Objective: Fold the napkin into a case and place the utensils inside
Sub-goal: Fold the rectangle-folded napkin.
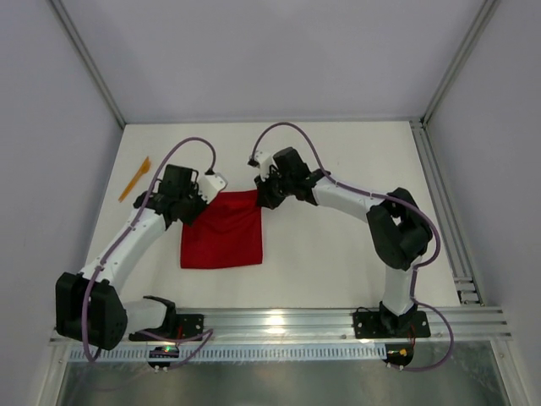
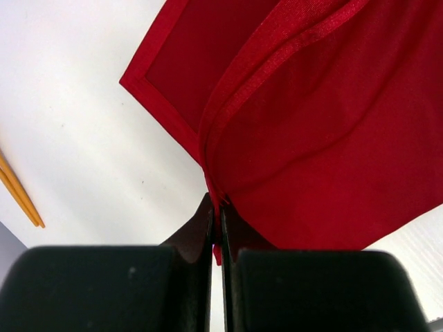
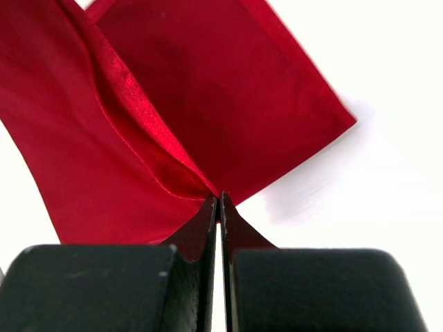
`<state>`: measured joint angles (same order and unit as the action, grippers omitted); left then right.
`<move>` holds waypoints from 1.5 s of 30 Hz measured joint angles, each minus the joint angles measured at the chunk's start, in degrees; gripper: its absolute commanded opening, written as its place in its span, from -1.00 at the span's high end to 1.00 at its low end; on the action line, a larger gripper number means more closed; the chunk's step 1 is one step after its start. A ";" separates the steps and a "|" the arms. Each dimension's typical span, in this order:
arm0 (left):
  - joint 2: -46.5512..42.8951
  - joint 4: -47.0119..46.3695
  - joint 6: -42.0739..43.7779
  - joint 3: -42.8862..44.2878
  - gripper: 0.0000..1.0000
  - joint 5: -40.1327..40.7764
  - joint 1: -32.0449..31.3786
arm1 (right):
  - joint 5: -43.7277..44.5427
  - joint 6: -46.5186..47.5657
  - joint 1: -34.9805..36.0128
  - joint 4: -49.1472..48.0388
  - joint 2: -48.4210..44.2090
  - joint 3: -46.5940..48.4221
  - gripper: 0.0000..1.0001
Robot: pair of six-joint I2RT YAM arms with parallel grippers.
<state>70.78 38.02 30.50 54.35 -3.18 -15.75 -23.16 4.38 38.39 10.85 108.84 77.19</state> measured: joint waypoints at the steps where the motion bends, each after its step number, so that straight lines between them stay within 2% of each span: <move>1: 0.68 -0.46 0.00 0.09 1.00 0.07 0.17 | -0.02 -0.48 -0.15 -0.33 0.02 0.15 0.94; 8: 4.66 -2.67 0.04 0.28 1.00 -0.07 1.75 | -0.17 -3.04 -1.05 -2.40 1.03 2.21 0.94; 15: 9.40 -6.60 0.17 2.54 1.00 -0.85 3.76 | -1.01 -5.42 -2.27 -2.75 6.10 7.56 0.94; 25: 14.78 -11.39 0.44 2.84 1.00 -3.41 4.98 | -0.24 -7.08 -2.93 -2.19 7.13 7.89 0.94; 34: 18.93 -14.53 0.31 2.84 1.00 -4.50 5.53 | 1.27 -7.98 -2.89 0.17 12.66 13.05 0.94; 38: 21.31 -16.35 0.11 2.84 0.82 -4.57 6.27 | 2.45 -8.55 -2.91 1.25 13.97 14.60 0.88; 45: 24.94 -18.32 -0.04 2.84 0.82 -4.59 8.09 | 3.41 -10.16 -3.28 1.51 14.32 14.69 0.90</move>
<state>95.72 19.70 30.46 57.19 -7.77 -7.66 -19.75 -5.78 35.11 12.36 123.15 91.88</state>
